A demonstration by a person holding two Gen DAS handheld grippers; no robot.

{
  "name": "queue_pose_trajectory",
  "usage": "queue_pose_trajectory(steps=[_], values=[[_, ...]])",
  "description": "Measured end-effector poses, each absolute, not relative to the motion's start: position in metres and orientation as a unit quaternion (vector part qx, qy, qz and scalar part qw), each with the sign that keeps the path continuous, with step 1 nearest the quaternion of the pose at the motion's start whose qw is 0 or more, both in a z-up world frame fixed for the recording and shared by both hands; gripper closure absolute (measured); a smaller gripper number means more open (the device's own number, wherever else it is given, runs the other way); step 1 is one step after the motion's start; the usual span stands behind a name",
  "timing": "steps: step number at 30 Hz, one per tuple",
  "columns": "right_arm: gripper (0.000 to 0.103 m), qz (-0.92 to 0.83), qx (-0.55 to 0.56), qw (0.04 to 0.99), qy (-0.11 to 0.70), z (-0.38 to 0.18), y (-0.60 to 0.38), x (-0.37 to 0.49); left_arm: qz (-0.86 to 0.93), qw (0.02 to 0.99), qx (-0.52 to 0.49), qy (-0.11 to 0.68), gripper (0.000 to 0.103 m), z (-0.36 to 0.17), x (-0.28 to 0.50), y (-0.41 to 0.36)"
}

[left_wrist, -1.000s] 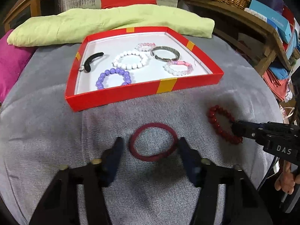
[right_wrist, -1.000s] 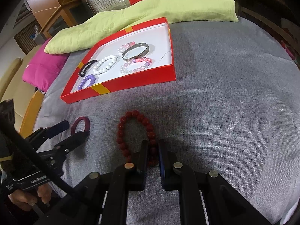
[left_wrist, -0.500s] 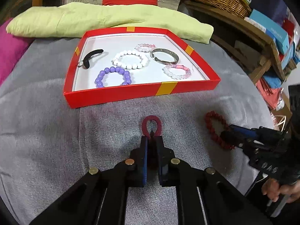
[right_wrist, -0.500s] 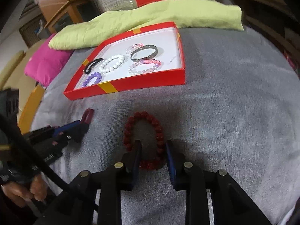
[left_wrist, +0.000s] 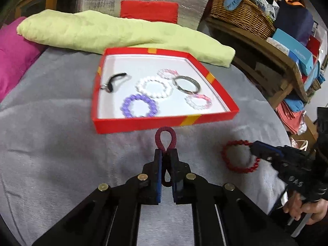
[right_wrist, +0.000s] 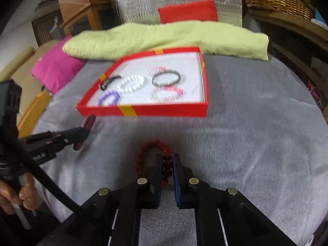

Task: Organize jewelry
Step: 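Lift the ring with the left tool while the right tool lifts the red bead bracelet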

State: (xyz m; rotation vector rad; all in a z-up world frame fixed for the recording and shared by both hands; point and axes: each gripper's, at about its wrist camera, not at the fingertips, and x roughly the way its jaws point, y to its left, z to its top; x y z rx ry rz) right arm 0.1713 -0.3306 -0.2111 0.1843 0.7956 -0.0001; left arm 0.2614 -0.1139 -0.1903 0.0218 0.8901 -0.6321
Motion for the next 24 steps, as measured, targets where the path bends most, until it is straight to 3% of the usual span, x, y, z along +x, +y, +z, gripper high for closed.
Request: queue_pose_trajectory(steps=[6, 10, 12, 14, 16, 21, 22, 23, 24], values=[[0.092, 0.000, 0.099, 0.919, 0.382, -0.204, -0.334, 0.172, -0.279, 0.867, 0.003, 0.413, 0.095, -0.184, 0.271, -0.101], [0.084, 0.005, 0.104, 0.909, 0.402, -0.210, -0.331, 0.178, -0.264, 0.875, 0.002, 0.407, 0.095, -0.180, 0.276, -0.096], [0.075, 0.001, 0.095, 0.904, 0.418, -0.216, -0.328, 0.181, -0.265, 0.875, -0.006, 0.406, 0.095, -0.178, 0.278, -0.092], [0.048, 0.007, 0.092, 0.895, 0.436, -0.223, -0.324, 0.184, -0.264, 0.875, -0.008, 0.405, 0.095, -0.176, 0.278, -0.089], [0.040, 0.012, 0.082, 0.893, 0.442, -0.229, -0.319, 0.185, -0.261, 0.877, -0.010, 0.404, 0.095, -0.175, 0.278, -0.087], [0.040, 0.023, 0.058, 0.889, 0.454, -0.237, -0.304, 0.187, -0.259, 0.876, -0.013, 0.406, 0.095, -0.174, 0.278, -0.084], [0.044, 0.021, 0.031, 0.890, 0.454, -0.238, -0.296, 0.187, -0.260, 0.876, -0.013, 0.406, 0.095, -0.174, 0.278, -0.083], [0.057, 0.017, 0.008, 0.890, 0.456, -0.239, -0.290, 0.188, -0.261, 0.875, -0.015, 0.406, 0.095, -0.173, 0.278, -0.083], [0.064, 0.017, -0.012, 0.891, 0.454, -0.239, -0.285, 0.188, -0.261, 0.876, -0.016, 0.406, 0.095, -0.173, 0.278, -0.082]])
